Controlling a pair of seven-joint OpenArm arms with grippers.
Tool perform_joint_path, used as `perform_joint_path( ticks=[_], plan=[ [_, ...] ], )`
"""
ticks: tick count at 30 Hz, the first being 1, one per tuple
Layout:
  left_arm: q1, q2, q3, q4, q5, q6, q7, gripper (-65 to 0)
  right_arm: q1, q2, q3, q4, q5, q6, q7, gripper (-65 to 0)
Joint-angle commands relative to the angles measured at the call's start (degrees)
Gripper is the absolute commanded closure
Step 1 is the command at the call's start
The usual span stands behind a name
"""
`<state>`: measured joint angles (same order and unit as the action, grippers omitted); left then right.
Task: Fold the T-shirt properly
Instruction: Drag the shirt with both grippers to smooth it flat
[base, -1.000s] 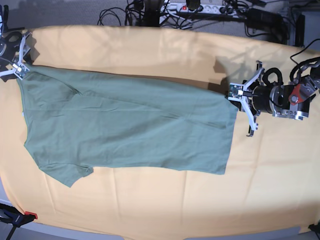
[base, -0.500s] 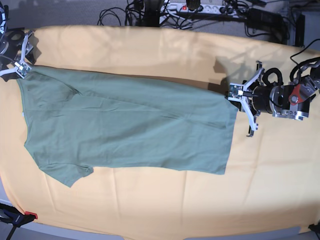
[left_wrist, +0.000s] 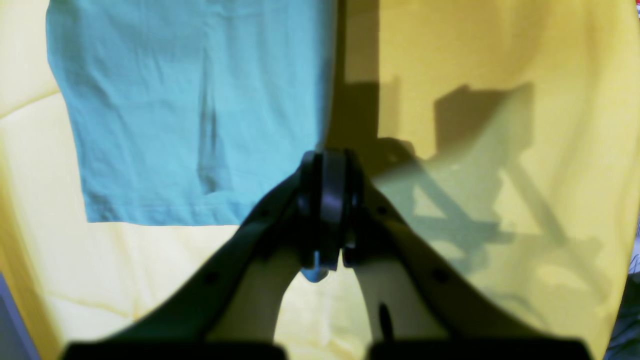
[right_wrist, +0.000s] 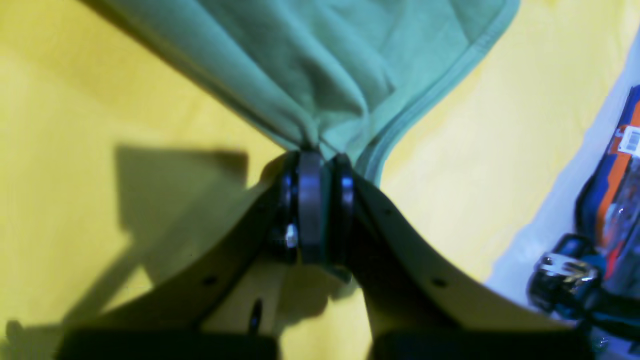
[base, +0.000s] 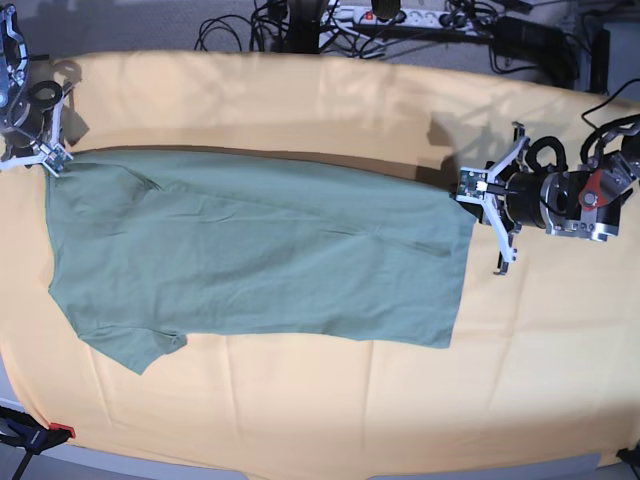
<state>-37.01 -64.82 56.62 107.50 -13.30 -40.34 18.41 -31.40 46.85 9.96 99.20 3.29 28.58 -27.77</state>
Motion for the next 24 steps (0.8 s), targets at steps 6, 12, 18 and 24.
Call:
perform_joint_path(
  ticks=[6,12,18,24],
  plan=[
    [-2.23,-1.09,-0.70,0.50,-0.31,0.34,-0.42,0.0,-2.27,5.46,0.63,8.20,1.36,4.85,-5.33,0.0],
    [-2.12,-1.07,-0.70,0.81,-1.46,0.34,-0.42,0.0,-5.38,9.79,0.63,8.48,1.36,7.50,-6.58,0.0],
    [-0.07,-3.28,-0.68,5.75,-2.80,0.34,0.92,0.0,-9.92,12.74,0.63,8.48,1.33,8.28,-7.78,0.0],
    [3.67,-8.09,-0.70,9.35,-3.76,0.34,2.62,0.0,-12.50,13.18,0.63,8.48,1.31,8.33,-9.62,0.0]
  ],
)
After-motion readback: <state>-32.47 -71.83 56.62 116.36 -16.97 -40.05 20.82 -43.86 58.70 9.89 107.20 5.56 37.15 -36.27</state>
